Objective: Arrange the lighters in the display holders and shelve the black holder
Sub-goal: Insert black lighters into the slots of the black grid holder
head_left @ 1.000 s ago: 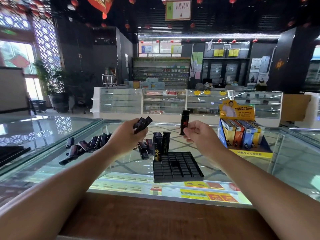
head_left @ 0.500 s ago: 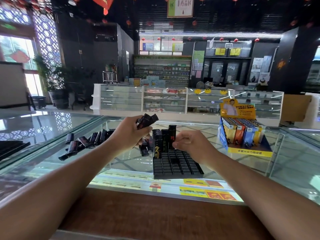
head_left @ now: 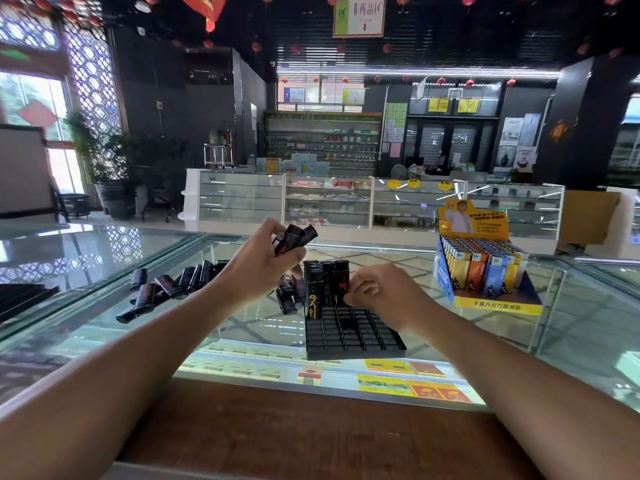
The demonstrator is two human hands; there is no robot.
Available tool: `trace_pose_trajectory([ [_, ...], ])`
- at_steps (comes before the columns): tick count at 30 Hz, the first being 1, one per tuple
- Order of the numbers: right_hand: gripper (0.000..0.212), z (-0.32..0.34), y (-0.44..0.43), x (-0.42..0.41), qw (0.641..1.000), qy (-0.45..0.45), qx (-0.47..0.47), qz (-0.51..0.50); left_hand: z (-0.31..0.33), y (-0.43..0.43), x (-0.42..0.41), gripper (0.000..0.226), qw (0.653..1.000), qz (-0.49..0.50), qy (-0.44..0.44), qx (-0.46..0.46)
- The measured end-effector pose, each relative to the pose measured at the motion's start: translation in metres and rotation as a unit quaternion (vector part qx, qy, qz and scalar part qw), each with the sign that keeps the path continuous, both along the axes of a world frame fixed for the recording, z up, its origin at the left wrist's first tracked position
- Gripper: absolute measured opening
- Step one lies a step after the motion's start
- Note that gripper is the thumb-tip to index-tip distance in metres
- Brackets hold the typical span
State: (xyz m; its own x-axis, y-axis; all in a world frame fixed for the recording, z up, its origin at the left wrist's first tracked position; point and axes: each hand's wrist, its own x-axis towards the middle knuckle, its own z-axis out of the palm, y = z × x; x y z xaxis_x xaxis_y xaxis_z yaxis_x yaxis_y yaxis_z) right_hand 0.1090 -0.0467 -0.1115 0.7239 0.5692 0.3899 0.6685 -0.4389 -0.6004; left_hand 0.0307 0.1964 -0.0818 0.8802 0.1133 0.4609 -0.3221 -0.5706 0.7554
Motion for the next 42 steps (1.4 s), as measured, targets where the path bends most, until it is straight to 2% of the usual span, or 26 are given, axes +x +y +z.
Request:
trace_pose_trajectory([
  [4, 0.01, 0.0, 0.0, 0.004, 0.999, 0.006, -0.03, -0.009, 0.001, 0.0, -0.001, 0.016, 0.999, -0.004, -0.033, 0.012],
  [6, 0.02, 0.003, 0.0, 0.003, 0.999, 0.016, -0.038, -0.009, 0.003, -0.002, -0.005, 0.012, 0.998, -0.002, -0.053, 0.026],
  [9, 0.033, 0.013, -0.001, -0.009, 0.999, 0.003, 0.012, -0.041, 0.008, -0.005, -0.011, 0.015, 0.997, -0.016, -0.073, 0.029],
  [13, 0.032, 0.026, 0.006, -0.027, 0.979, -0.107, 0.171, -0.014, 0.012, -0.012, -0.018, 0.008, 0.992, -0.028, -0.092, 0.079],
  [16, 0.026, 0.033, 0.012, -0.036, 0.962, -0.196, 0.188, 0.008, 0.012, -0.013, -0.019, 0.005, 0.988, -0.029, -0.097, 0.117],
  [19, 0.013, 0.038, 0.015, -0.039, 0.952, -0.253, 0.174, -0.002, 0.012, -0.012, -0.019, 0.002, 0.988, -0.032, -0.098, 0.115],
  [23, 0.009, 0.04, 0.011, -0.036, 0.956, -0.174, 0.234, -0.03, 0.015, -0.01, -0.019, 0.005, 0.993, -0.021, -0.113, 0.022],
  [27, 0.013, 0.037, 0.006, -0.032, 0.96, -0.118, 0.253, -0.029, 0.015, -0.009, -0.018, 0.011, 0.994, -0.027, -0.104, 0.02],
  [30, 0.015, 0.04, 0.008, -0.033, 0.941, -0.057, 0.332, -0.017, 0.012, -0.011, -0.017, 0.012, 0.996, -0.04, -0.077, 0.022],
  [33, 0.013, 0.047, 0.006, -0.034, 0.928, -0.054, 0.369, -0.017, 0.014, -0.01, -0.014, 0.013, 0.996, -0.046, -0.075, -0.022],
  [35, 0.014, 0.048, 0.001, -0.031, 0.935, -0.076, 0.346, -0.024, 0.015, -0.006, -0.009, 0.016, 0.993, -0.028, -0.068, -0.093],
  [37, 0.014, 0.045, -0.003, -0.026, 0.953, -0.13, 0.269, -0.037, 0.013, 0.0, -0.004, 0.016, 0.986, -0.016, -0.036, -0.159],
  [39, 0.014, 0.039, -0.003, -0.024, 0.964, -0.176, 0.196, -0.039, 0.009, 0.005, 0.0, 0.012, 0.979, -0.015, 0.002, -0.203],
  [42, 0.015, 0.034, -0.001, -0.023, 0.968, -0.2, 0.149, -0.02, 0.004, 0.007, 0.002, 0.016, 0.966, -0.029, 0.031, -0.254],
])
